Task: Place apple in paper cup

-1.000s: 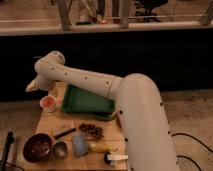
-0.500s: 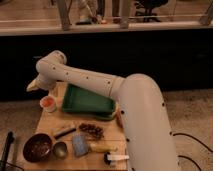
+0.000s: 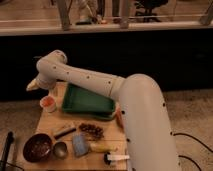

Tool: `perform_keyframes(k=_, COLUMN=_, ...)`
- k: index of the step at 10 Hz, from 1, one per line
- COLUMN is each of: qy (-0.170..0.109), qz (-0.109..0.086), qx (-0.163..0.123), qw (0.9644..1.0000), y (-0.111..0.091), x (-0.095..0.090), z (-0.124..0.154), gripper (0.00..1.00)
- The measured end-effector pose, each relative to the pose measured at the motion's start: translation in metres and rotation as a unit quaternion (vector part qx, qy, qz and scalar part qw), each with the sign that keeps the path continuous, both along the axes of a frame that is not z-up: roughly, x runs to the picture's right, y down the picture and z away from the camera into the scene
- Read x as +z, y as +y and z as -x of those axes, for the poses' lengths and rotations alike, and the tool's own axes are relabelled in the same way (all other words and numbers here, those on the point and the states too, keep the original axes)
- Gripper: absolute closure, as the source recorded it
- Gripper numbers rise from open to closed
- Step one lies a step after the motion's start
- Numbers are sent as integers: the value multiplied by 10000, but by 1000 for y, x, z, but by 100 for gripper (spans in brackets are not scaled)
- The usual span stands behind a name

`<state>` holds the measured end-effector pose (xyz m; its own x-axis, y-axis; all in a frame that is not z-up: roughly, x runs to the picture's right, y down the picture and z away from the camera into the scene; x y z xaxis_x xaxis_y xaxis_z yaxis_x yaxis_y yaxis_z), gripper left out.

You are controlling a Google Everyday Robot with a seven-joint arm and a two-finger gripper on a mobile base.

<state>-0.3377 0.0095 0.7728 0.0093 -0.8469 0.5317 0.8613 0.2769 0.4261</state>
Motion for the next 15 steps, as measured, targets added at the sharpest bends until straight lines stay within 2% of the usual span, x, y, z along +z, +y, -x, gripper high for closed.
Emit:
perform_keyframes(k=3, qy=94, qz=-17, qx=-41, qw=9999, y=-2, x=-3, z=2, gripper=20)
perform_keyframes(k=15, qy=94, qz=-18, qx=-50, qw=9999, y=-2, x=-3, z=3, gripper=20)
